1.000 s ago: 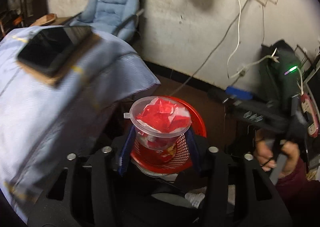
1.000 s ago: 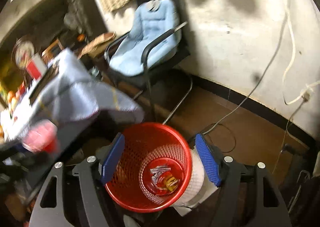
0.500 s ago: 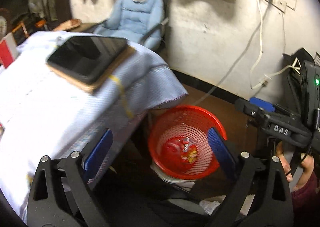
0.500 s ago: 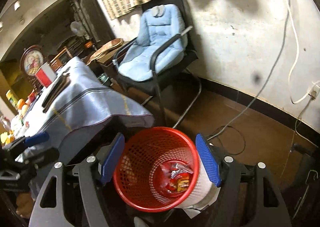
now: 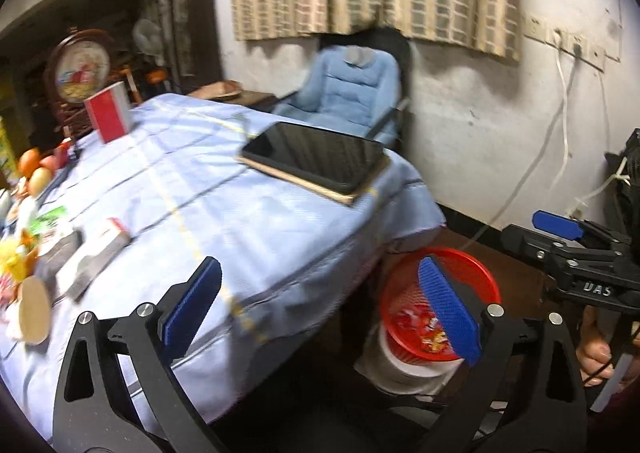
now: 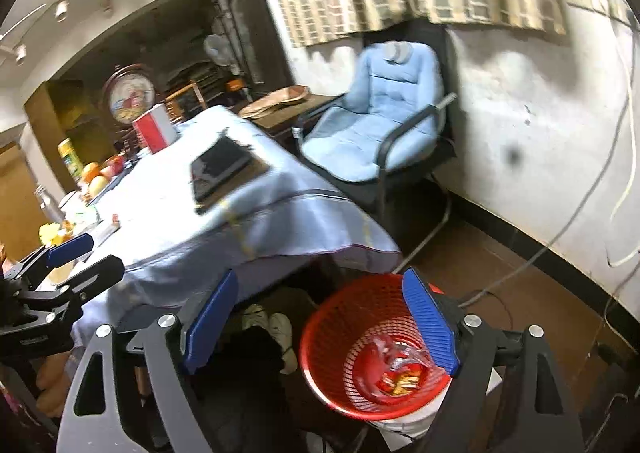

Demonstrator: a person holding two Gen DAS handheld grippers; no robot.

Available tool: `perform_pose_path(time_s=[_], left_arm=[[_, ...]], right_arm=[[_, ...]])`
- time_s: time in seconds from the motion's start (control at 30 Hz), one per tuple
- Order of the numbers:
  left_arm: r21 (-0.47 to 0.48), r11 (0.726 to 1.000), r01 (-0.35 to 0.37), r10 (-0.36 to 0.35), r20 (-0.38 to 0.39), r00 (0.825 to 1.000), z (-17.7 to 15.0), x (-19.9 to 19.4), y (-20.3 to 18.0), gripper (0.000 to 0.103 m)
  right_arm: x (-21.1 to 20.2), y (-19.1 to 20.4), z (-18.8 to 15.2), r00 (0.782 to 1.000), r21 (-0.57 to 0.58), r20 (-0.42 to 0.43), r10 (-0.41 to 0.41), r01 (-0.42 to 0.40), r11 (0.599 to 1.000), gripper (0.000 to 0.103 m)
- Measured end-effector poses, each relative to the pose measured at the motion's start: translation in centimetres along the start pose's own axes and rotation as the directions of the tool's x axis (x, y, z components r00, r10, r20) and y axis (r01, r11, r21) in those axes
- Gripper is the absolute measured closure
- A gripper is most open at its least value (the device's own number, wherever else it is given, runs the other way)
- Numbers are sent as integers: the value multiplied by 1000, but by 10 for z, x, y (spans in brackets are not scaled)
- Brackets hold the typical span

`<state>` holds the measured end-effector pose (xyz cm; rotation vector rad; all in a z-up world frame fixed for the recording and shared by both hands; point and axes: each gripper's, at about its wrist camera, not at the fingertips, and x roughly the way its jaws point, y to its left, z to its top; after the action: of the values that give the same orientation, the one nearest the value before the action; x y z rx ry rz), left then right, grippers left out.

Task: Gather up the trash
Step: 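Move both tools back over the table toward the remaining trash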

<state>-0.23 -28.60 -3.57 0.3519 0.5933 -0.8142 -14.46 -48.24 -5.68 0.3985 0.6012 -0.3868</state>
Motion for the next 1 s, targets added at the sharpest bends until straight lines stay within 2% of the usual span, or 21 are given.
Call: perform_pose_path(time_s=[0.27, 0.43, 0.57, 0.73, 0.8, 0.9, 1.0], left_arm=[[-92, 988, -126, 130, 41, 991, -17, -31, 48, 7], [-170, 963, -207, 215, 29, 976, -34, -46, 92, 7], [-257, 927, -274, 282, -6, 959, -49, -55, 138, 7], [-390, 838, -381, 379, -86, 921, -75, -66, 215, 7], [-447, 800, -402, 382, -138, 914, -86, -64, 246, 7], [-497, 773, -394, 352, -182, 918, -95, -60, 274, 7], [-503, 790, -351, 301, -182, 936, -94, -57, 284, 7]], right_arm=[[-12, 68, 11, 997, -123, 25, 73, -70, 990, 13], [-6, 116, 15, 990, -196, 6, 140, -136, 971, 10], [4, 153, 13, 983, -258, -25, 180, -180, 949, 8], [29, 202, 11, 966, -314, -91, 241, -258, 914, 8], [38, 217, 12, 958, -325, -113, 263, -285, 901, 8], [51, 243, 13, 945, -344, -144, 295, -327, 880, 8], [59, 263, 12, 936, -364, -157, 314, -350, 863, 8]])
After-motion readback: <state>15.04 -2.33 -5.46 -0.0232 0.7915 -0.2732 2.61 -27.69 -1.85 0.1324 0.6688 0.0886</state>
